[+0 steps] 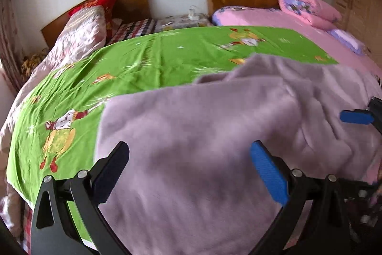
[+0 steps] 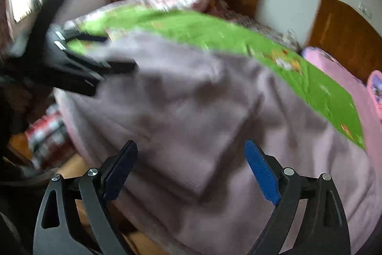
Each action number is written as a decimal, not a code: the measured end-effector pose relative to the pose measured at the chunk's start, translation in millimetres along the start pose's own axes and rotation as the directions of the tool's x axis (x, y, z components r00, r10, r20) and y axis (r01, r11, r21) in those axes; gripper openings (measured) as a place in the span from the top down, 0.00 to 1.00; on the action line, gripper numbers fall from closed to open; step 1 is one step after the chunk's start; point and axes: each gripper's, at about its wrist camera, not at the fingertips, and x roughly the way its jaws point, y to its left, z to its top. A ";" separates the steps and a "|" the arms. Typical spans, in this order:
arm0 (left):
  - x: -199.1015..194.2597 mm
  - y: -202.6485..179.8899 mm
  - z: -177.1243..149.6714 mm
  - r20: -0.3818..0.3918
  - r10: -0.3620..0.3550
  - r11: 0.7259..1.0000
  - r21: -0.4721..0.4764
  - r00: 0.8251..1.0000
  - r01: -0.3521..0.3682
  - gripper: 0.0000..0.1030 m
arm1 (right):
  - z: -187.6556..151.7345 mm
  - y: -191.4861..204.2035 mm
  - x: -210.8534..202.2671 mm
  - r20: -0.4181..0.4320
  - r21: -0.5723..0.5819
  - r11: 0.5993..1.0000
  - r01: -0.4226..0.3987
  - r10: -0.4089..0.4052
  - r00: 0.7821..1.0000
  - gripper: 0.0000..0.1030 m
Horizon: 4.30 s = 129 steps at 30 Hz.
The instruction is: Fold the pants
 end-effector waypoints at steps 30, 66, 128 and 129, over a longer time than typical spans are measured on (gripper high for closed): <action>-27.0 -87.1 -17.3 0.056 -0.056 0.988 0.150 0.997 0.047 0.01 | -122.3 -98.2 -127.2 0.293 0.426 0.904 -0.039 -0.097 0.951 0.11; 0.9 -93.5 -40.8 0.018 -0.166 0.981 0.109 0.986 0.164 0.01 | -163.0 -202.2 -89.9 0.170 0.876 0.466 -0.120 -0.067 0.983 0.04; 33.6 82.4 9.5 -0.064 -0.707 0.616 -0.544 0.704 0.569 0.02 | 34.2 158.7 -27.8 0.410 -0.380 0.857 0.347 -0.180 0.894 0.22; 34.3 85.1 7.9 -0.056 -0.709 0.610 -0.549 0.703 0.571 0.02 | 28.4 145.7 -39.3 0.417 -0.337 0.887 0.315 -0.159 0.895 0.20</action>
